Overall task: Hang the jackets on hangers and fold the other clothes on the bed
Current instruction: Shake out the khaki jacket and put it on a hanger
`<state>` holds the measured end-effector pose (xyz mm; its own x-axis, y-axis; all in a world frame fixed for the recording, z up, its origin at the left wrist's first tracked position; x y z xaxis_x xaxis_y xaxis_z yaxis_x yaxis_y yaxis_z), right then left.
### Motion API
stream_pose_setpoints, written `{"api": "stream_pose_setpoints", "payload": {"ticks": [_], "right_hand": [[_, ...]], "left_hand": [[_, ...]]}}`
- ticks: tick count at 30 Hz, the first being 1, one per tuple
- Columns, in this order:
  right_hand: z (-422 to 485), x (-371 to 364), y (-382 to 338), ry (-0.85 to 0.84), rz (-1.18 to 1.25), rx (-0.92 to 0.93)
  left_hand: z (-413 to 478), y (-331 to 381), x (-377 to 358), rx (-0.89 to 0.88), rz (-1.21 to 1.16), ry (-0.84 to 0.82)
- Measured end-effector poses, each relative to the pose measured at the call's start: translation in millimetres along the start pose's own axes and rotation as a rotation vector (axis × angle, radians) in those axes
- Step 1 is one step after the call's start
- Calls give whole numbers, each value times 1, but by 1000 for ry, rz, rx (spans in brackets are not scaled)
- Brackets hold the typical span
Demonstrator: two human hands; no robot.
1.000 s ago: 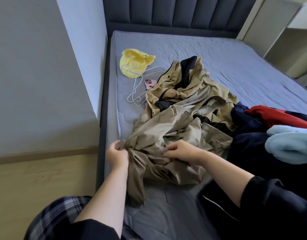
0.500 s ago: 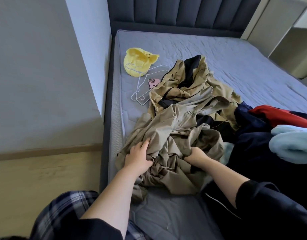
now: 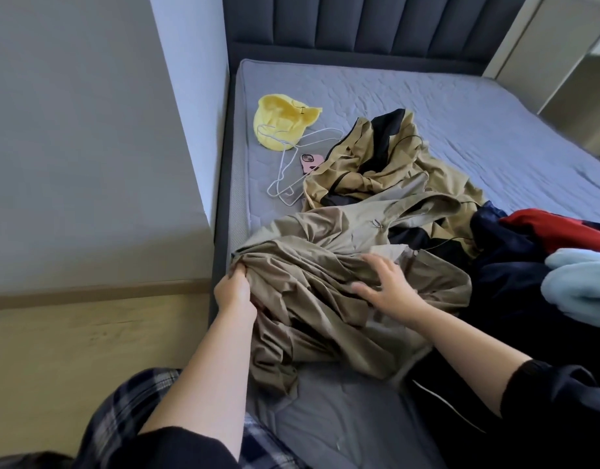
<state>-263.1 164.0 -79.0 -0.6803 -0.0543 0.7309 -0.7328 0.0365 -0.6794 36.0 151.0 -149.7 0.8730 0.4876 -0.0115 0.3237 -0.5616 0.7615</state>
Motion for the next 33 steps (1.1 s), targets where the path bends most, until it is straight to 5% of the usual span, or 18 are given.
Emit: {"api": "stream_pose_setpoints", "payload": {"ticks": [6,10,14,19,22,25,27,30,33], "right_hand": [[-29,-83,-10,-405,-283,78],[-15,-98,2,-266,-339,-55],[-6,-82,6,-225,-80,-295],[12,-14,-40,-400,174,-246],[42,49,-46,-214,471,-290],[65,120,-10,210,160,-390],[63,139,6,341,-163,-463],[64,105,-14,347,-120,-243],[57,28,-55,29,-373,185]], "left_hand": [[-15,6,-37,-91,-52,-360],[-42,10,-69,-198,30,-705],[-34,18,-63,-371,160,-615],[-13,25,-51,-424,148,-422],[1,27,-38,-422,161,-288],[11,11,-42,-253,141,-334],[8,-1,-49,-189,233,-398],[-3,-18,-62,-191,535,-521],[-1,-23,-61,-268,772,-479]]}}
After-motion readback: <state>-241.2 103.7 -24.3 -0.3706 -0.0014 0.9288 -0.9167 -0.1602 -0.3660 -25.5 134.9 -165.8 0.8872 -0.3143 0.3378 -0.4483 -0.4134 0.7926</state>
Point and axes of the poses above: each hand's wrist, its own z-axis towards the middle knuckle, its own x-axis out of the back of the hand, y = z × x, the point moved 9 cm from there along z, towards the middle knuckle, and after that the axes turned 8 degrees about z, right-handed, at the moved point
